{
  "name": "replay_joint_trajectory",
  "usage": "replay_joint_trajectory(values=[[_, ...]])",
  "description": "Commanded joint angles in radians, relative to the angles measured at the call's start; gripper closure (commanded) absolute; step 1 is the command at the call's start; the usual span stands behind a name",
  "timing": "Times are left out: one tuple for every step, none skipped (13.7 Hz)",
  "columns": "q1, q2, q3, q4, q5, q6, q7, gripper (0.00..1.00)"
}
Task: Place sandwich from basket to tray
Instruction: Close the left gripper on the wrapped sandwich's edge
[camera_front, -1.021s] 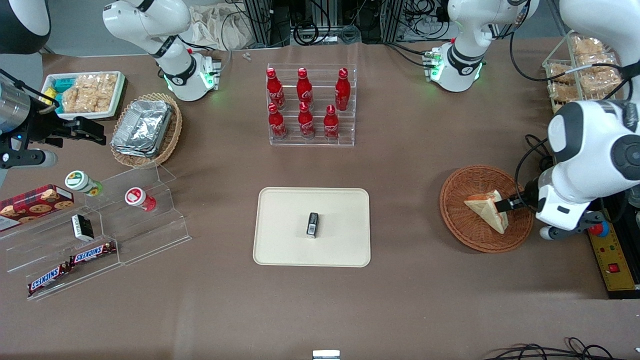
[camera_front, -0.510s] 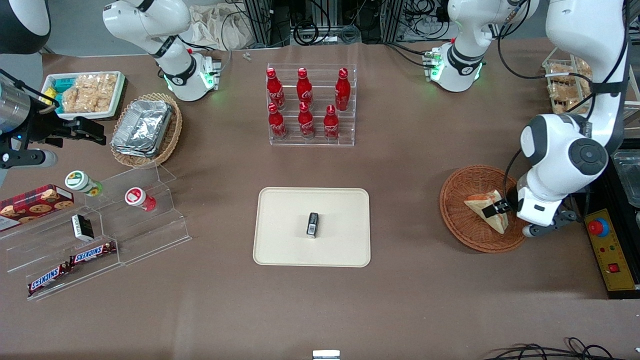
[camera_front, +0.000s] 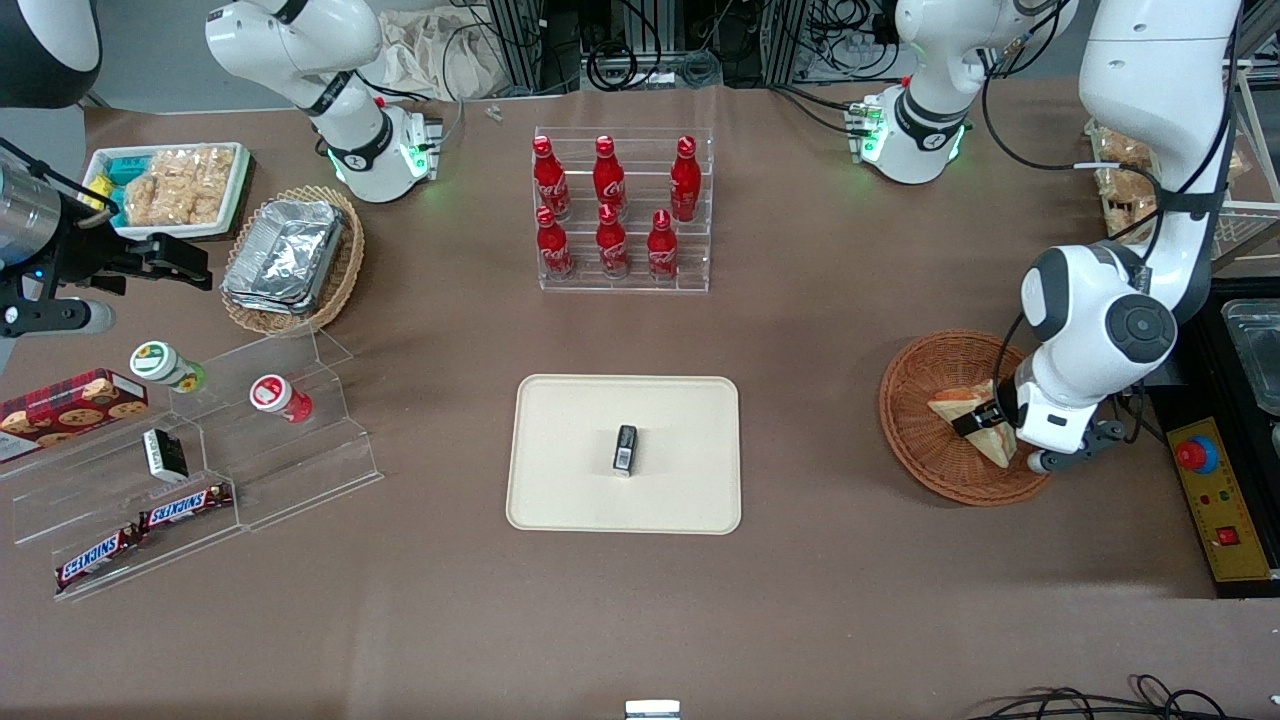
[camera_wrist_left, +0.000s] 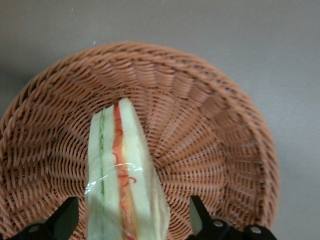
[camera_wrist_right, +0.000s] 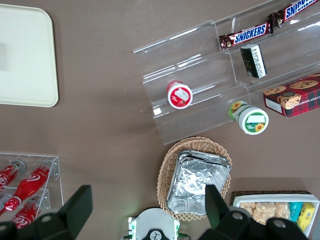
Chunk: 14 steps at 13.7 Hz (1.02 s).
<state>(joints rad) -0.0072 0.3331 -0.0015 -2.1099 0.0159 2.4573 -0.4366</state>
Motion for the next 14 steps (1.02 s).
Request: replay_joint_trajectory(values=[[0.019,0.007,-0.006,-0.024,0.006,0.029,-0.016,0.0],[0.019,0.012,-0.006,-0.024,0.006,0.029,-0.017,0.01],[0.019,0.02,-0.006,-0.024,0.001,0.028,-0.022,0.1],[0.019,0.023,-0.008,-0.022,-0.007,0.028,-0.028,0.3],[0.018,0.026,-0.008,-0.019,-0.008,0.026,-0.059,0.51],[0.012,0.027,-0.009,-0.018,-0.008,0.025,-0.098,0.66],[0.006,0.03,-0.011,-0.016,-0.008,0.022,-0.125,0.76],[0.003,0.03,-0.014,-0.015,-0.007,0.019,-0.131,0.89],[0.001,0.029,-0.015,-0.013,-0.007,0.019,-0.132,0.99],[0.0,0.024,-0.015,-0.007,-0.007,0.008,-0.129,1.0],[0.0,0.017,-0.015,0.008,-0.004,-0.021,-0.123,1.0],[0.0,0.006,-0.017,0.037,-0.001,-0.079,-0.119,1.0],[0.0,-0.006,-0.02,0.081,0.004,-0.169,-0.111,1.0],[0.0,-0.015,-0.022,0.134,0.004,-0.263,-0.091,1.0]])
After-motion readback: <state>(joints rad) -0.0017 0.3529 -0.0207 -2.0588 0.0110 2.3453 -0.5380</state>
